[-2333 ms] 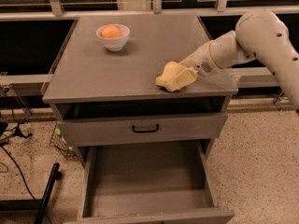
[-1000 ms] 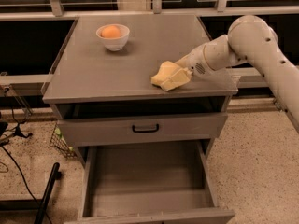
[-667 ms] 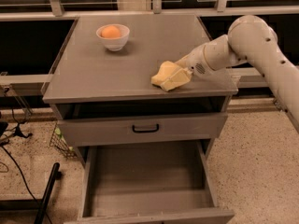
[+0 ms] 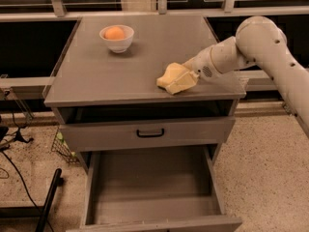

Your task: Pick sponge from middle drawer and place on counter

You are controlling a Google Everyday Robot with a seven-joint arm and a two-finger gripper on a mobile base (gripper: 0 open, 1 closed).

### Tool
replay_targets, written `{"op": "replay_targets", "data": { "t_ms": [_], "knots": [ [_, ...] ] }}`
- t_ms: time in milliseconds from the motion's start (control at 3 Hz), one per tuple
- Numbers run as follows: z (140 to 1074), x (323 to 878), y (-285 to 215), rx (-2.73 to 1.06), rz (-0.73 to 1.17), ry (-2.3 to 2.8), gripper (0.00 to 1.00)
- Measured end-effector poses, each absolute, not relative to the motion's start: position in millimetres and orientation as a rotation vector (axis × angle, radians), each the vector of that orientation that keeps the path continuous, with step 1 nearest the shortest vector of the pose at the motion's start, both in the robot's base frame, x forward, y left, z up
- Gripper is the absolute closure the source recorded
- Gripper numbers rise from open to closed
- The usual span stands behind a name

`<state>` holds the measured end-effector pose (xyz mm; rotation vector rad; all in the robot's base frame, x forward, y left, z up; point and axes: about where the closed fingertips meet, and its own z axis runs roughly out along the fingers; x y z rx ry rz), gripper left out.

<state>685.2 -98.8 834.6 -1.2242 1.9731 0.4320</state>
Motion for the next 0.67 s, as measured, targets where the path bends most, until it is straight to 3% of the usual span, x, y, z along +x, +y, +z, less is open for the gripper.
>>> {"op": "replay_targets", "data": {
  "t_ms": [333,667],
  "knots": [
    [834.4,685.2,-98.6,-1.225,0.432,1.973,0.00],
    [834.4,685.2,-98.6,-1.225,0.432,1.973,0.00]
  ]
}}
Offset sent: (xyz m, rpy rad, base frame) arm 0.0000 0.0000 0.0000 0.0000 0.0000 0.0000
